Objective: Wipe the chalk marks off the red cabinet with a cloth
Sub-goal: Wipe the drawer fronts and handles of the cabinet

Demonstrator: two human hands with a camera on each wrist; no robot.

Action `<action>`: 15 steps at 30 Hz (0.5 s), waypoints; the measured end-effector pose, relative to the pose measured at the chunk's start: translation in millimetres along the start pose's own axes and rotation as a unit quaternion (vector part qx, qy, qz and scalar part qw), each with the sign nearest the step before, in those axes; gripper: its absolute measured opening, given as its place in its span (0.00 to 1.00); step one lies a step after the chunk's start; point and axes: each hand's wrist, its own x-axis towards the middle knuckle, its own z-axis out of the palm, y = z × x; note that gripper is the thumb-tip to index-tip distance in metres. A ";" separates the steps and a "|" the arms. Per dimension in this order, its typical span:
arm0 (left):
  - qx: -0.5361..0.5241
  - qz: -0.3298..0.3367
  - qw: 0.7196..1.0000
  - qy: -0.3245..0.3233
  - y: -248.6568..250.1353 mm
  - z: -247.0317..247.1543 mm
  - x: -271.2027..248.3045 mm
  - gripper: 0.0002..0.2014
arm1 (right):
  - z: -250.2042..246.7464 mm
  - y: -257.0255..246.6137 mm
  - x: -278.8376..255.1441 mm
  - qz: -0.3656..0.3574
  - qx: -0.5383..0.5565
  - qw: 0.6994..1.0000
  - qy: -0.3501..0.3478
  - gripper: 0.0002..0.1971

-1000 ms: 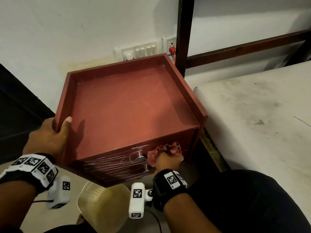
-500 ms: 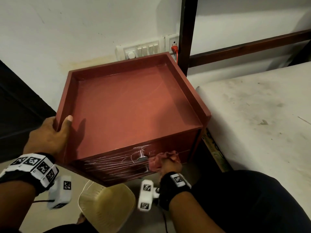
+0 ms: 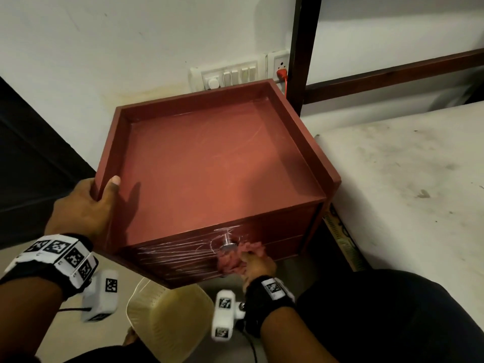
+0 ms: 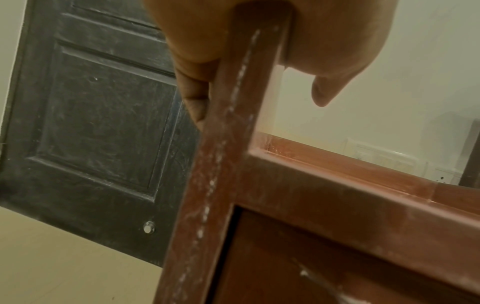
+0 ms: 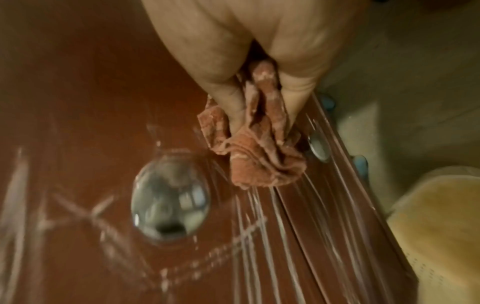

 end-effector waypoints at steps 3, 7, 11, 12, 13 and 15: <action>0.007 -0.001 1.000 -0.005 0.2 -0.7 0.8 0.41 | -36.1 -24.4 26.3 -0.062 0.041 0.996 0.053 0.11; 0.000 -0.004 1.000 0.000 2.0 -1.0 -1.1 0.38 | -34.7 -36.4 22.0 -0.193 0.065 0.970 0.136 0.07; 0.001 -0.005 1.000 0.001 4.9 -1.4 -4.3 0.36 | 14.9 5.6 -18.1 -0.155 0.095 0.981 0.074 0.14; 0.000 -0.005 1.000 0.000 5.3 -1.4 -4.6 0.36 | 25.1 15.9 -27.7 -0.108 0.086 0.989 0.057 0.17; -0.001 -0.007 1.000 -0.001 5.6 -1.8 -4.5 0.36 | 32.3 23.2 -33.1 -0.068 0.099 0.992 0.029 0.18; 0.003 -0.009 1.000 -0.003 5.5 -2.0 -3.9 0.36 | 32.0 27.0 -29.0 -0.023 0.106 0.994 0.011 0.16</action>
